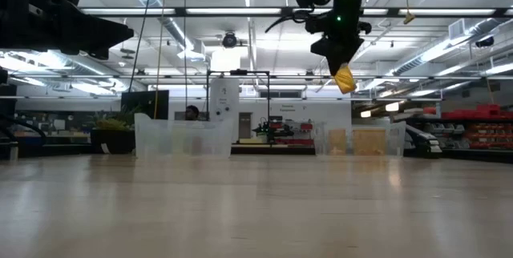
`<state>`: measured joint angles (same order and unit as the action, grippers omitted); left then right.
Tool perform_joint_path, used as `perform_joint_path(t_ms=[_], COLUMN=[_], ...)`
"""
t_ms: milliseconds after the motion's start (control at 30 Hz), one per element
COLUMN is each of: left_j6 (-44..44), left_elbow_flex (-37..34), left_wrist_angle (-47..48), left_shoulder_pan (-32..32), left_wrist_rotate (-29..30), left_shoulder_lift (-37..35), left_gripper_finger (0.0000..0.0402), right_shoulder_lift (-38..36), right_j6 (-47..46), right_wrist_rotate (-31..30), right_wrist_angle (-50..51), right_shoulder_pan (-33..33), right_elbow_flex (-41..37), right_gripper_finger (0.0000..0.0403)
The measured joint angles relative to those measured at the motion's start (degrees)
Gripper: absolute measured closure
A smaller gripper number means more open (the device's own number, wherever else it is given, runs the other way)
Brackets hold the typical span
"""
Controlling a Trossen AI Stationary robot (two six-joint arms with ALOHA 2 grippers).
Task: Pick and place medicine bottles into bin by pill shape (circle, oval)
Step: Put the large orange pill bottle into the right transparent bin
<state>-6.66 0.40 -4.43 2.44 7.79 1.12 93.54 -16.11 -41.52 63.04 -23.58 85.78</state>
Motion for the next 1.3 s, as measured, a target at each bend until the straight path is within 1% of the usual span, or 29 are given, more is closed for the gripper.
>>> perform_joint_path(t_ms=[200, 333, 567, 767, 833, 1067, 1300], left_j6=[0.00, 0.00, 0.00, 0.00, 0.00, 0.00, 0.00], left_elbow_flex=[0.00, 0.00, 0.02, 0.00, 0.01, 0.00, 0.00], left_wrist_angle=[0.00, 0.00, -0.02, -0.02, -0.01, -0.01, 0.00], left_shoulder_pan=[0.01, 0.00, 0.01, 0.01, 0.01, 0.01, 0.01], left_wrist_rotate=[0.00, -0.02, -0.02, -0.02, -0.02, -0.02, -0.02], left_shoulder_lift=[-0.01, 0.00, 0.00, -0.01, -0.01, 0.01, -0.01], left_gripper_finger=[0.0309, 0.0312, 0.0306, 0.0312, 0.0314, 0.0309, 0.0312], right_shoulder_lift=[0.02, 0.11, 0.08, 0.11, 0.11, 0.09, 0.09], right_j6=[-0.58, 0.56, 3.16, 4.15, 4.17, 4.08, 4.00], right_wrist_rotate=[0.17, 0.37, 5.14, 9.71, 11.04, 11.75, 13.02], right_wrist_angle=[-0.28, -3.13, -14.28, -23.52, -24.84, -28.27, -32.73], right_shoulder_pan=[-4.02, -5.82, -9.80, -12.54, -13.23, -14.53, -14.86], right_elbow_flex=[-0.19, -2.36, -9.66, -16.69, -18.55, -23.09, -25.73], right_gripper_finger=[0.0170, 0.0170, 0.0170, 0.0170, 0.0170, 0.0170, 0.0170])
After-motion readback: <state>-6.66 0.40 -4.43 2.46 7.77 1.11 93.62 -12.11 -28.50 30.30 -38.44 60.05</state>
